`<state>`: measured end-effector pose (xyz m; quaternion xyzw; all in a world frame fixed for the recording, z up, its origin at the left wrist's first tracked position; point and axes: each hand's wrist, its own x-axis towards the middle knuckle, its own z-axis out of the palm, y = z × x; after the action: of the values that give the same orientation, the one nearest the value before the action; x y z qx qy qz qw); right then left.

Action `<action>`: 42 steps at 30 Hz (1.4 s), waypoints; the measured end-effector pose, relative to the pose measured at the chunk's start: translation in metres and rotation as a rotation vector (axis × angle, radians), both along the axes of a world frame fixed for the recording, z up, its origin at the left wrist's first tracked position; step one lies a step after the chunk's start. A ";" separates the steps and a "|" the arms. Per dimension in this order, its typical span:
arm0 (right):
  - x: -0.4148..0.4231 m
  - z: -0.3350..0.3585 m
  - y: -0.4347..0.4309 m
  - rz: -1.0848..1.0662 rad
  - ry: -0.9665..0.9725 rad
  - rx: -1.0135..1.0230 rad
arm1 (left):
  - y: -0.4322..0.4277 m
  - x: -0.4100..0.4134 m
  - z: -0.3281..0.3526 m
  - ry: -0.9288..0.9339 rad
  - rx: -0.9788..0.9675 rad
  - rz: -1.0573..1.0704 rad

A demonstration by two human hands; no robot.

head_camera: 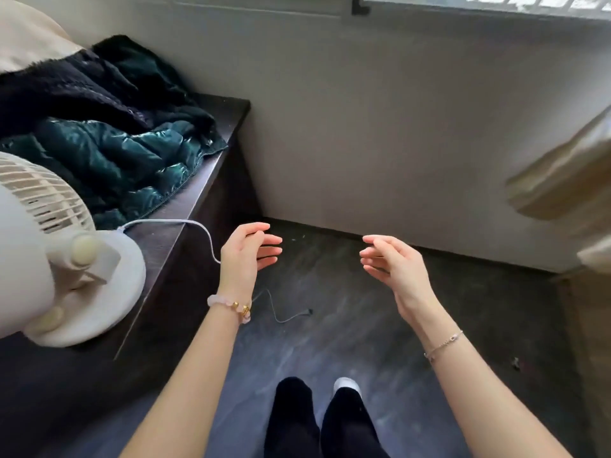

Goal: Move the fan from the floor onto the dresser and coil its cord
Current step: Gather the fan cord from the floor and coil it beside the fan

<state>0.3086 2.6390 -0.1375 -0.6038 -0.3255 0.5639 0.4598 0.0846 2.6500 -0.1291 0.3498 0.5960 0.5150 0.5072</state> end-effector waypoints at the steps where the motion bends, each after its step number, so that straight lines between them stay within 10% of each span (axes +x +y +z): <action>1: 0.002 -0.010 0.000 0.010 0.007 -0.013 | 0.000 0.003 -0.011 0.002 -0.019 -0.008; 9: -0.017 -0.135 0.027 0.124 0.017 -0.113 | 0.008 -0.010 -0.142 0.073 -0.183 0.010; 17: -0.077 -0.477 0.091 0.345 -0.069 -0.253 | 0.040 -0.050 -0.480 0.145 -0.406 -0.059; 27: -0.117 -0.801 0.115 1.143 -0.860 0.235 | 0.051 -0.089 -0.813 0.926 -0.388 -0.641; 35: -0.112 -0.821 0.099 1.233 -1.208 0.380 | 0.040 -0.075 -0.821 1.349 -0.285 -0.683; 42: -0.073 -0.607 0.111 0.858 -0.756 0.343 | 0.066 -0.043 -0.605 0.682 -0.050 -0.266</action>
<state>0.2352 2.7497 -0.7445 -0.4945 -0.7678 0.3848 0.1340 0.0420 2.7163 -0.7338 0.5633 0.6925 0.2836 0.3504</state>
